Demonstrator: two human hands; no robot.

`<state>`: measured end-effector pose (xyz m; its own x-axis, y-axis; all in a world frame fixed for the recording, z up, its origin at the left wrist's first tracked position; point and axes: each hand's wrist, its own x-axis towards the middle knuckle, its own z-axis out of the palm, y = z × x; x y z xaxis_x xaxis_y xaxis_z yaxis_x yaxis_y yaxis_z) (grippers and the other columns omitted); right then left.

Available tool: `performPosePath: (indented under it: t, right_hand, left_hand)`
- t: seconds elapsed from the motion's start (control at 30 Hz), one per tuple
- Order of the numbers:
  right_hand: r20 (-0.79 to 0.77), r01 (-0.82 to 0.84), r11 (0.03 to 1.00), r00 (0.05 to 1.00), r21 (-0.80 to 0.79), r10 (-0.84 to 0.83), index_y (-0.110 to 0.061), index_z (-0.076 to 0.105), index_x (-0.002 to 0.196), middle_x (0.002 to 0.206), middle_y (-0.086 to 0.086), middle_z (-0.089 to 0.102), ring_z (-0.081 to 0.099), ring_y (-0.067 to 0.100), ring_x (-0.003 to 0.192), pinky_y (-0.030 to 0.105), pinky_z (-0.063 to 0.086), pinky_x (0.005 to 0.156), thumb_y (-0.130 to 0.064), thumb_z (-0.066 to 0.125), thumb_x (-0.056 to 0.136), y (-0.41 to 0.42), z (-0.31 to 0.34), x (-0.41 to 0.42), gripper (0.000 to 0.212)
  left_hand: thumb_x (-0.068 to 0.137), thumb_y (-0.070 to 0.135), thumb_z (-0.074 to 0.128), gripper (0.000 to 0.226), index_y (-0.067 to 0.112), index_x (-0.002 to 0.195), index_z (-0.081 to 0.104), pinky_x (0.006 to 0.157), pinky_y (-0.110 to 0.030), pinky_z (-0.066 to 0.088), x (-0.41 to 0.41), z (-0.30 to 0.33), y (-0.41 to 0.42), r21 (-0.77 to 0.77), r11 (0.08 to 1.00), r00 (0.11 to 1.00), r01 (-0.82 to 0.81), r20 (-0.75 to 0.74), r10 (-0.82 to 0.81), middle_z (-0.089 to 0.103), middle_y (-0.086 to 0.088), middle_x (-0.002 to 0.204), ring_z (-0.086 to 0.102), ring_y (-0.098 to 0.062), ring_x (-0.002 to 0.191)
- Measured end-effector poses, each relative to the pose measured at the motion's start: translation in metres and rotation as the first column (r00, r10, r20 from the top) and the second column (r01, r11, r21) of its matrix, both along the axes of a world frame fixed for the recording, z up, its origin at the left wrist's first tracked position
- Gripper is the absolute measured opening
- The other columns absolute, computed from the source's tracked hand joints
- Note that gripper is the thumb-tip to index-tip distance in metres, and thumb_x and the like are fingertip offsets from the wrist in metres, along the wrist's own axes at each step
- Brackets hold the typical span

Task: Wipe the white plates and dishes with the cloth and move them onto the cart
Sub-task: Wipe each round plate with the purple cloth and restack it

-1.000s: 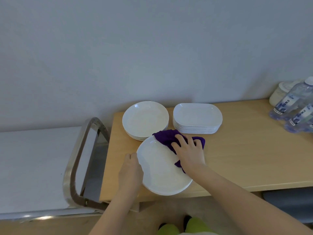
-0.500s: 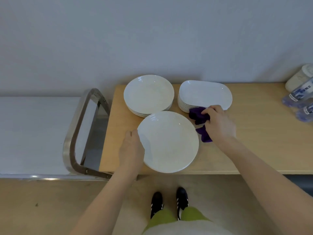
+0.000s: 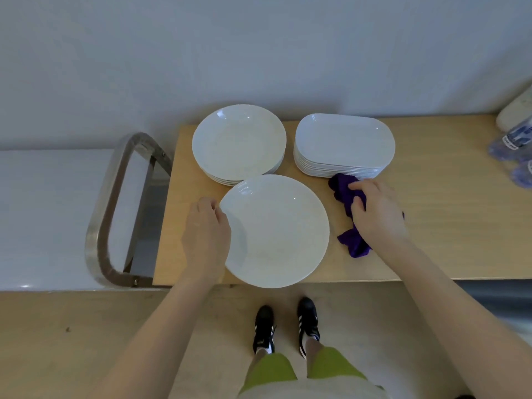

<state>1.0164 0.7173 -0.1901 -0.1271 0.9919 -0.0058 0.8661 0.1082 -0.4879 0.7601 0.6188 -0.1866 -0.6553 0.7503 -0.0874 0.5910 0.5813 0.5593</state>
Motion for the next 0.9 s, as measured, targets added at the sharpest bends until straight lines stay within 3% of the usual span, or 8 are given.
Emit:
performPosePath:
  t: [0.1, 0.17, 0.27, 0.37, 0.47, 0.6, 0.73, 0.9]
  right_hand:
    - [-0.121, -0.064, 0.995, 0.990, 0.076, 0.073, -0.012, 0.059, 0.117, 0.121, 0.003, 0.054, 0.052, 0.019, 0.106, 0.024, 0.038, 0.076, -0.009, 0.045, 0.094, 0.016, 0.015, -0.026, 0.027]
    - [-0.184, -0.111, 0.990, 0.975, 0.085, 0.125, -0.015, 0.058, 0.118, 0.118, 0.001, 0.055, 0.054, 0.015, 0.101, 0.025, 0.041, 0.075, -0.011, 0.044, 0.096, 0.026, 0.020, -0.044, 0.027]
    - [-0.217, -0.171, 0.983, 0.959, 0.069, 0.182, -0.012, 0.059, 0.115, 0.111, 0.004, 0.060, 0.056, 0.018, 0.097, 0.030, 0.047, 0.082, -0.013, 0.041, 0.097, 0.041, 0.021, -0.073, 0.026]
    - [-0.186, -0.193, 0.981, 0.964, 0.012, 0.192, -0.009, 0.058, 0.104, 0.100, 0.005, 0.058, 0.053, 0.022, 0.087, 0.031, 0.042, 0.074, -0.014, 0.038, 0.097, 0.061, 0.018, -0.101, 0.022]
    - [-0.102, -0.243, 0.970, 0.966, -0.022, 0.240, -0.013, 0.051, 0.100, 0.097, 0.009, 0.051, 0.046, 0.025, 0.087, 0.025, 0.029, 0.068, -0.011, 0.039, 0.096, 0.080, 0.016, -0.124, 0.013]
    - [0.107, -0.320, 0.948, 0.942, -0.003, 0.318, 0.001, 0.046, 0.126, 0.127, 0.018, 0.047, 0.042, 0.032, 0.118, 0.030, 0.031, 0.093, -0.006, 0.042, 0.094, 0.108, 0.014, -0.149, 0.033]
    - [0.245, -0.312, 0.950, 0.920, -0.013, 0.305, 0.002, 0.043, 0.122, 0.125, 0.019, 0.044, 0.042, 0.032, 0.115, 0.029, 0.032, 0.091, -0.007, 0.045, 0.093, 0.131, 0.004, -0.165, 0.031]
    - [0.446, -0.418, 0.908, 0.806, -0.038, 0.389, -0.002, 0.047, 0.113, 0.115, 0.012, 0.054, 0.052, 0.024, 0.106, 0.027, 0.039, 0.084, -0.010, 0.042, 0.098, 0.148, -0.006, -0.174, 0.018]
  left_hand:
    - [0.100, 0.025, 0.038, 0.017, 0.018, 0.109, 0.051, 0.072, -0.036, 0.051, -0.008, 0.008, 0.015, 0.063, 0.998, 0.999, -0.027, 0.024, 0.026, 0.056, 0.003, 0.101, 0.054, -0.016, 0.085]
    - [0.100, 0.026, 0.038, 0.016, 0.019, 0.107, 0.050, 0.070, -0.035, 0.050, -0.016, 0.011, 0.030, 0.081, 0.995, 0.996, -0.054, 0.075, 0.048, 0.055, 0.004, 0.098, 0.054, -0.015, 0.083]
    - [0.099, 0.028, 0.039, 0.029, 0.013, 0.122, 0.049, 0.072, -0.031, 0.045, -0.031, 0.010, 0.055, 0.037, 0.996, 0.986, -0.082, 0.150, 0.075, 0.057, 0.002, 0.104, 0.055, -0.016, 0.089]
    - [0.100, 0.033, 0.040, 0.043, 0.007, 0.134, 0.043, 0.077, -0.030, 0.040, -0.045, 0.003, 0.080, -0.012, 0.996, 0.983, -0.092, 0.158, 0.093, 0.057, -0.007, 0.122, 0.056, -0.024, 0.105]
    - [0.098, 0.035, 0.044, 0.049, 0.003, 0.134, 0.041, 0.070, -0.028, 0.038, -0.058, -0.004, 0.098, -0.046, 0.996, 0.993, -0.081, 0.087, 0.085, 0.057, -0.013, 0.125, 0.057, -0.028, 0.107]
    - [0.095, 0.032, 0.052, 0.050, -0.001, 0.131, 0.038, 0.056, -0.023, 0.035, -0.077, -0.012, 0.112, -0.096, 0.989, 0.990, -0.108, 0.085, 0.116, 0.058, -0.015, 0.116, 0.051, -0.021, 0.085]
    - [0.095, 0.025, 0.054, 0.038, 0.006, 0.127, 0.046, 0.071, -0.029, 0.043, -0.084, -0.023, 0.113, -0.108, 0.987, 0.980, -0.118, 0.147, 0.133, 0.058, -0.012, 0.121, 0.058, -0.029, 0.103]
    - [0.094, 0.024, 0.051, 0.034, 0.017, 0.126, 0.048, 0.079, -0.035, 0.054, -0.075, -0.025, 0.108, -0.005, 0.971, 0.953, -0.237, 0.194, 0.234, 0.062, -0.006, 0.110, 0.060, -0.023, 0.094]
